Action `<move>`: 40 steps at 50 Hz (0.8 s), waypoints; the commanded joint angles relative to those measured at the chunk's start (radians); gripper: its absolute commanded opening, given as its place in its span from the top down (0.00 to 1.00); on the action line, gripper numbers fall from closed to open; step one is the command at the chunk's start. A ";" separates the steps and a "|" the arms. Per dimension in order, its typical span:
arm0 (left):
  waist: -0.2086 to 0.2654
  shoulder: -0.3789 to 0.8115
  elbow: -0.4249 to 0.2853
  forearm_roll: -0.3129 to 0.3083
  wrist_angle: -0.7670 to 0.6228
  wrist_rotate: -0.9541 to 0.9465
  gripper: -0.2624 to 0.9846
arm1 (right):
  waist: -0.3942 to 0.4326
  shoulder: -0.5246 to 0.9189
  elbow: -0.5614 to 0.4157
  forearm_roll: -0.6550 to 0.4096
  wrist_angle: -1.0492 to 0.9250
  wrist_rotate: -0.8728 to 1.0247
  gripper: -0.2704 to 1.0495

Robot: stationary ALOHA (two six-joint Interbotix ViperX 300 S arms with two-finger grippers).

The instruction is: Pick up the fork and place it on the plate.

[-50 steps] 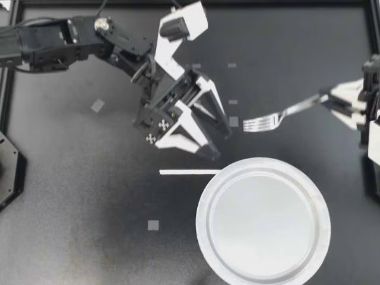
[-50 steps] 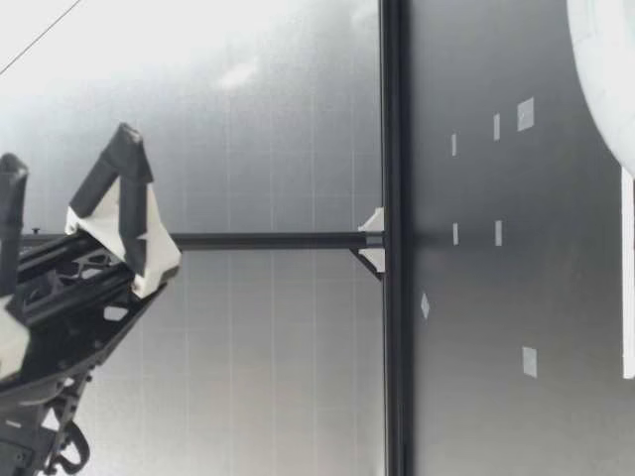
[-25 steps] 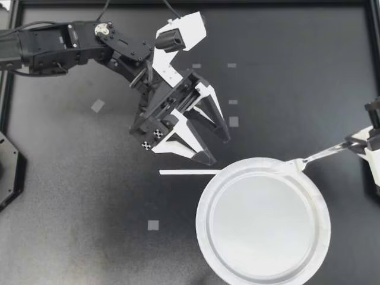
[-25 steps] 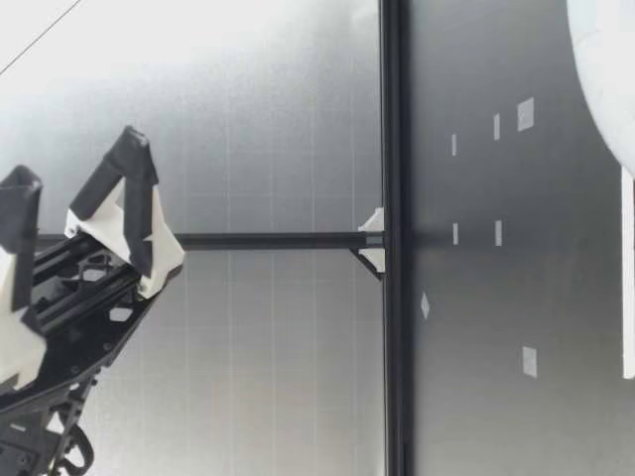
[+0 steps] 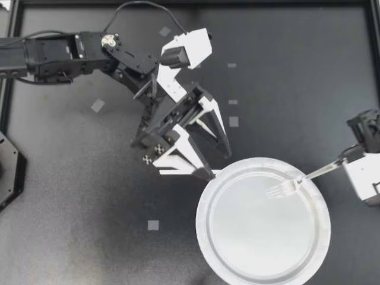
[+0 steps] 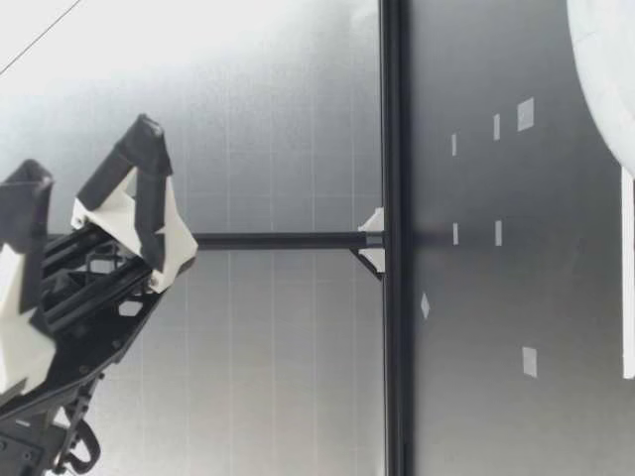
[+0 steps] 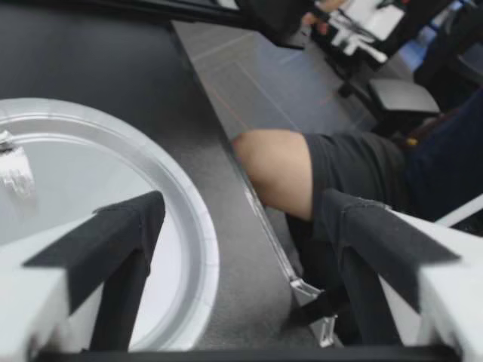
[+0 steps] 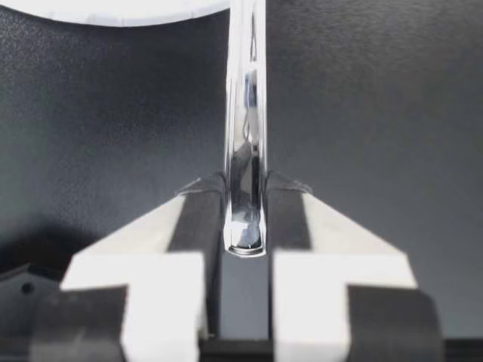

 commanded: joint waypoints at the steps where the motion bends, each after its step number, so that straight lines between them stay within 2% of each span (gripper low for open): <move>1: -0.021 -0.017 -0.018 -0.005 0.005 0.002 0.18 | -0.026 0.067 -0.015 -0.002 -0.038 -0.005 0.73; 9: -0.055 -0.017 -0.020 -0.005 0.005 0.002 0.18 | -0.144 0.173 -0.014 -0.015 -0.110 -0.080 0.73; 15: -0.080 -0.020 -0.011 -0.003 0.005 0.000 0.18 | -0.199 0.184 -0.011 -0.014 -0.120 -0.138 0.73; 25: -0.091 -0.023 -0.009 -0.003 0.005 0.002 0.18 | -0.221 0.173 0.009 -0.006 -0.176 -0.173 0.73; 40: -0.091 -0.021 -0.008 -0.003 0.005 0.002 0.18 | -0.221 0.259 0.011 0.035 -0.232 -0.173 0.72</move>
